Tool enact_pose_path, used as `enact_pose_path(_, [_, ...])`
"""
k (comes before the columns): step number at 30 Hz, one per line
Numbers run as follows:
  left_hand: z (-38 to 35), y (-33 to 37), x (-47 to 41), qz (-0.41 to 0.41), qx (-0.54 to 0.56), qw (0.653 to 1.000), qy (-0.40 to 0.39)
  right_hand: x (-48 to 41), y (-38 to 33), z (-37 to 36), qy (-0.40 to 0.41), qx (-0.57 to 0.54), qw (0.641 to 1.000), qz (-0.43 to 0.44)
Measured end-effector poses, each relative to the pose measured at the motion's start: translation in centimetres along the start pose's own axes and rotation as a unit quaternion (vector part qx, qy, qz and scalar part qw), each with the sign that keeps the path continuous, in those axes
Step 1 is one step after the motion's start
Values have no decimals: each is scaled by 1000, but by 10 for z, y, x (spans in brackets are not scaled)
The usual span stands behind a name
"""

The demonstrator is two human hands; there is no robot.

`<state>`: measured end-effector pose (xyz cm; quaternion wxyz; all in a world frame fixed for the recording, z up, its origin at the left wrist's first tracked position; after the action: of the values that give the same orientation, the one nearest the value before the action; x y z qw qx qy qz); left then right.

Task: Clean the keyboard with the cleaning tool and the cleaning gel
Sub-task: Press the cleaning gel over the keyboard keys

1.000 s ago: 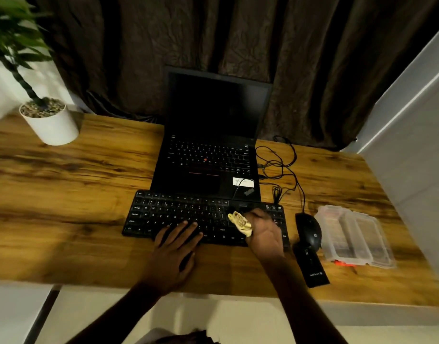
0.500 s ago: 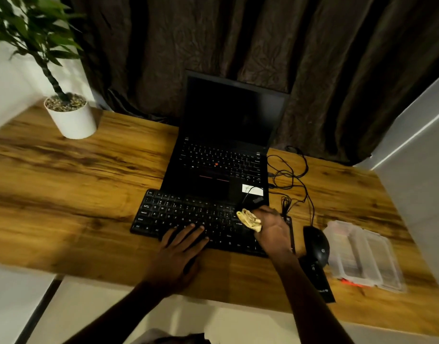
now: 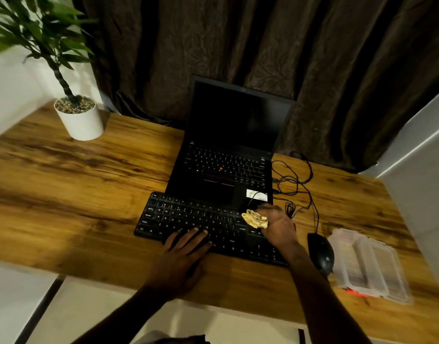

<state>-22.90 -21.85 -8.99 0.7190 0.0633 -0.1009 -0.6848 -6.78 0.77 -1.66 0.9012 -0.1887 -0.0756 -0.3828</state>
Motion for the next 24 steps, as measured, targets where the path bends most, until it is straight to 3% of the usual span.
enact_pose_path(9, [-1,0,-1,3,7,1000,-4,-2,36,11,-11,26,999,-36])
enact_pose_path(15, [-1,-1,-1,-4,1,1000,-7,-18,13,0,-19,25,999,37])
enact_pose_path(19, [0,-1,0,-4,4,1000,0,-26,65,0,-35,10,999,-19])
enact_pose_path(24, [-2,0,-1,0,-2,1000,-3,-16,115,19,-33,-86,993,-78])
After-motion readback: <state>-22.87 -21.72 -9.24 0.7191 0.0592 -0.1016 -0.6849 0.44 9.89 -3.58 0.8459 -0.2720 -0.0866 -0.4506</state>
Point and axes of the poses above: each hand's wrist, its own x-axis away from the middle knuckle, its own z-axis out of the back of the hand, y = z × x, the point moved 4 cm from there along -x, towards the middle knuckle, and after that the axes turned 15 degrees about -y, right-handed, at the moved point
